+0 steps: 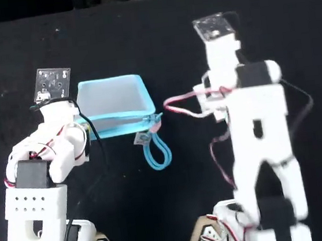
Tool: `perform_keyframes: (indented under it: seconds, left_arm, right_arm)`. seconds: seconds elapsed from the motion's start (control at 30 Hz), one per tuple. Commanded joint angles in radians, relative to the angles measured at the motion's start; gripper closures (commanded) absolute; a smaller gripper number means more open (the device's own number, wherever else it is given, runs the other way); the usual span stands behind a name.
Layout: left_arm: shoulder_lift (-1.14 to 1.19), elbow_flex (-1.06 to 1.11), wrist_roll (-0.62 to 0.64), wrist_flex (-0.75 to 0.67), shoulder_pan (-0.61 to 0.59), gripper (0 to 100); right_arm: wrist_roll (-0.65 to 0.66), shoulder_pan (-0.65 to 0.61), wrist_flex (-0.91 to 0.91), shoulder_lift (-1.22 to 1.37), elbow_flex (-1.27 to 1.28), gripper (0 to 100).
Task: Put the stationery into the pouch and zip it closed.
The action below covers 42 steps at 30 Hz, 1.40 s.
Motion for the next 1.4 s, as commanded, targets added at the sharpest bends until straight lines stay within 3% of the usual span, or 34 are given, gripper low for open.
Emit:
perform_keyframes:
  seconds: [0.0,0.37,0.6,0.9,1.0,1.2,1.37]
  left_arm:
    - [0.011,-0.002,0.012,-0.009,0.001,97]
    - [0.011,0.016,0.012,-0.014,0.001,97]
    - [0.011,0.018,0.012,-0.014,0.001,97]
    - [0.011,0.018,0.014,-0.014,0.001,97]
    - [0.011,0.018,0.014,-0.014,0.001,97]
    - [0.011,0.018,0.014,-0.014,0.001,97]
    - [0.011,0.018,0.014,-0.014,0.001,97]
  right_arm:
    - [0.054,0.023,-0.147,0.117,0.007,85.7]
    - [0.135,0.072,-0.384,0.409,-0.022,85.8]
    - [0.169,0.121,-0.385,0.575,-0.142,85.8]
    - [0.167,0.091,-0.385,0.702,-0.206,88.5]
    - [0.164,0.087,-0.384,0.7,-0.203,99.4]
    - [0.058,0.074,-0.285,0.533,-0.111,98.8]
    - [-0.005,0.018,-0.318,0.303,0.183,98.8]
